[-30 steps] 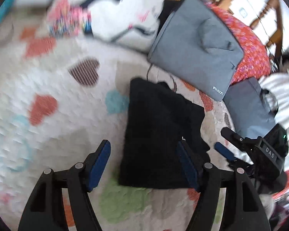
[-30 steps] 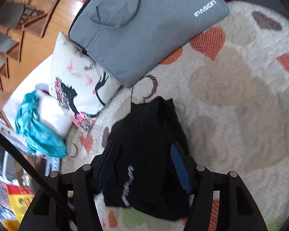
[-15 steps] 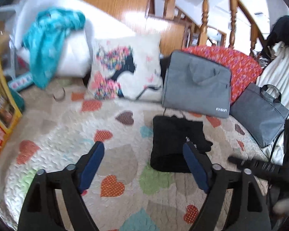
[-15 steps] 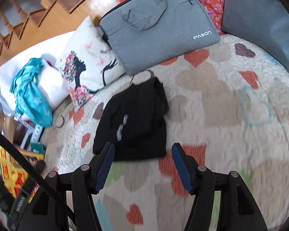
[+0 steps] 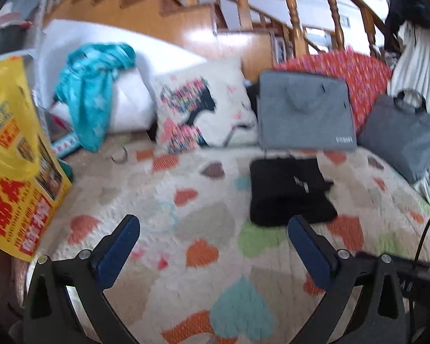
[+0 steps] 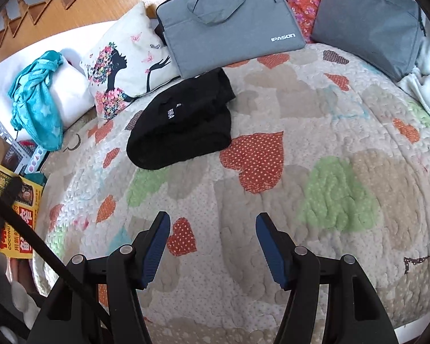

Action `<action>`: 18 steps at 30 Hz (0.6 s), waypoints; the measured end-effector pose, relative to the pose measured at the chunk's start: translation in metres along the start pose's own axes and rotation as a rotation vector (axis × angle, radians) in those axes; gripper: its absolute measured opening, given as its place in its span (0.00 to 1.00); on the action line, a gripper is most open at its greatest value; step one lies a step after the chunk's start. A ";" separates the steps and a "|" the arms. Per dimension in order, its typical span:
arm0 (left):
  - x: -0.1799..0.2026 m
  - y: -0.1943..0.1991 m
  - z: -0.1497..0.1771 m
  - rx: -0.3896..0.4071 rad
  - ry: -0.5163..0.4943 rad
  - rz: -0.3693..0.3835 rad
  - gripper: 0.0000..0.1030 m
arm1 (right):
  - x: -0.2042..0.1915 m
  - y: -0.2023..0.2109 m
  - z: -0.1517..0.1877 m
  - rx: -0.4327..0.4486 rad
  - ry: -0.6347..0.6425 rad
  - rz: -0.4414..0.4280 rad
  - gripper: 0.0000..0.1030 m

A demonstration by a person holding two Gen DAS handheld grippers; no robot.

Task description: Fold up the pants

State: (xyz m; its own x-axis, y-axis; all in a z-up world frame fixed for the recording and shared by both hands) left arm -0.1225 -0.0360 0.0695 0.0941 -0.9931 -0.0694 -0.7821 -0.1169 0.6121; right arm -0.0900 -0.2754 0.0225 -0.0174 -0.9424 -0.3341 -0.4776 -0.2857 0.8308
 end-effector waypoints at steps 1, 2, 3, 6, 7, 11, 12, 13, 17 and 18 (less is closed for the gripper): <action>0.000 -0.004 0.002 -0.025 0.001 0.015 1.00 | -0.001 0.000 -0.001 0.002 0.000 0.002 0.67; 0.001 -0.009 0.004 -0.054 0.002 0.031 1.00 | -0.001 -0.001 -0.001 0.003 0.001 0.003 0.67; 0.001 -0.013 0.007 -0.075 0.002 0.042 1.00 | -0.002 -0.003 -0.001 0.003 0.005 0.004 0.67; 0.004 -0.024 0.014 -0.127 -0.007 0.062 1.00 | -0.004 -0.007 -0.002 -0.003 0.022 0.017 0.68; 0.005 -0.028 0.016 -0.142 -0.011 0.066 1.00 | -0.004 -0.010 -0.002 -0.006 0.026 0.024 0.68; 0.010 -0.041 0.021 -0.195 -0.015 0.094 1.00 | -0.005 -0.020 -0.005 -0.013 0.035 0.033 0.68; 0.011 -0.045 0.022 -0.208 -0.016 0.097 1.00 | -0.005 -0.022 -0.006 -0.014 0.035 0.036 0.68; 0.011 -0.047 0.023 -0.216 -0.015 0.101 1.00 | -0.005 -0.025 -0.007 -0.017 0.036 0.037 0.69; 0.013 -0.058 0.025 -0.253 -0.016 0.109 1.00 | -0.002 -0.034 -0.010 -0.019 0.033 0.047 0.69; 0.013 -0.061 0.026 -0.262 -0.017 0.109 1.00 | -0.001 -0.036 -0.012 -0.020 0.032 0.051 0.69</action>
Point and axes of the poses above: each gripper's, at about its wrist camera, not at the fingertips, and y roughly against the way its jaws point, x to its right, z to its underside, the point moved 1 cm from there along -y, roughly the way its jaws point, and after that the axes turned 11 degrees about -x, right-handed, at the moved point
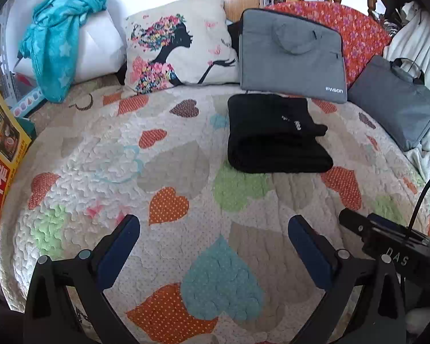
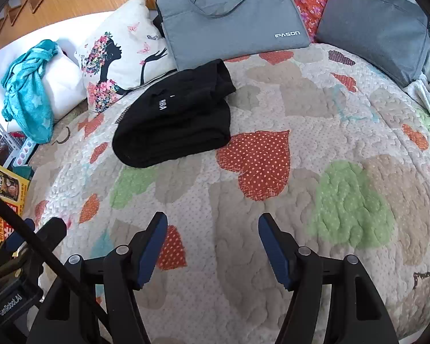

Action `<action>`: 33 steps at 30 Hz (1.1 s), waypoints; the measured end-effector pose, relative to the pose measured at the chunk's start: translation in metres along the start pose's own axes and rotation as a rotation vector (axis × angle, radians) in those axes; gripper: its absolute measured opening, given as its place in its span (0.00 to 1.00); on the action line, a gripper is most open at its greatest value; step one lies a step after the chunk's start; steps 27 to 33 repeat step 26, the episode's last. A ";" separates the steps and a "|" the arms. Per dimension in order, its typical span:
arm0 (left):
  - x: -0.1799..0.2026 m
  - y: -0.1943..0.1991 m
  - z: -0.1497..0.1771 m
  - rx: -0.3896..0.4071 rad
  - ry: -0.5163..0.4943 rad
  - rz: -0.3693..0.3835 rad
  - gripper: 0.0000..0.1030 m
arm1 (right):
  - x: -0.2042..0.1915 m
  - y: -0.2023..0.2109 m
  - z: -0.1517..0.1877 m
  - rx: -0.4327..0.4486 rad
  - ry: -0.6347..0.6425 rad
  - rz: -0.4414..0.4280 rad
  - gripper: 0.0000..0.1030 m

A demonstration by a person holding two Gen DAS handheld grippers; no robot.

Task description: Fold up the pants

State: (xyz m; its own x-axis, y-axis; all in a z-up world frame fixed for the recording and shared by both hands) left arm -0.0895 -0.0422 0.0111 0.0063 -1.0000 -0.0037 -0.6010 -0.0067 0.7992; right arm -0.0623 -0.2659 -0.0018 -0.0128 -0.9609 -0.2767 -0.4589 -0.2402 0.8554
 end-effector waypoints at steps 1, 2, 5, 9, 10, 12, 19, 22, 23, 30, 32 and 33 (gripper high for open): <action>0.000 -0.003 0.000 -0.009 0.001 0.000 1.00 | 0.001 -0.002 -0.001 0.000 -0.002 0.002 0.69; 0.000 -0.006 0.000 -0.019 0.003 0.002 1.00 | 0.002 -0.004 -0.002 -0.001 -0.004 0.003 0.69; 0.001 -0.013 -0.001 -0.042 0.006 0.008 1.00 | 0.005 -0.009 -0.005 0.000 -0.006 0.009 0.69; 0.003 -0.021 -0.002 -0.066 0.007 0.010 1.00 | 0.008 -0.014 -0.009 -0.003 -0.011 0.010 0.69; 0.003 -0.023 -0.002 -0.070 0.006 0.011 1.00 | 0.008 -0.015 -0.009 -0.003 -0.010 0.013 0.69; 0.004 -0.027 -0.002 -0.083 0.005 0.012 1.00 | 0.009 -0.018 -0.010 -0.007 -0.009 0.016 0.69; -0.002 -0.038 -0.007 -0.109 0.030 0.015 1.00 | 0.007 -0.024 -0.011 -0.004 0.010 0.035 0.70; -0.008 -0.043 -0.010 -0.118 0.052 0.017 1.00 | 0.004 -0.025 -0.012 -0.001 0.026 0.042 0.71; -0.011 -0.044 -0.011 -0.122 0.062 0.016 1.00 | 0.004 -0.026 -0.012 -0.002 0.029 0.040 0.71; -0.019 -0.050 -0.013 -0.138 0.091 0.017 1.00 | 0.001 -0.027 -0.013 -0.001 0.036 0.037 0.71; -0.019 -0.050 -0.013 -0.138 0.091 0.017 1.00 | 0.001 -0.027 -0.013 -0.001 0.036 0.037 0.71; -0.019 -0.050 -0.013 -0.138 0.091 0.017 1.00 | 0.001 -0.027 -0.013 -0.001 0.036 0.037 0.71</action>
Point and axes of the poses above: each gripper's, at about its wrist camera, not at the fingertips, and y roughly against the way its jaws point, x to its right, z to its underside, the point moved 1 cm from there along -y, roughly the way its jaws point, and after that the axes turned 11 degrees about -x, right-handed, at the moved point
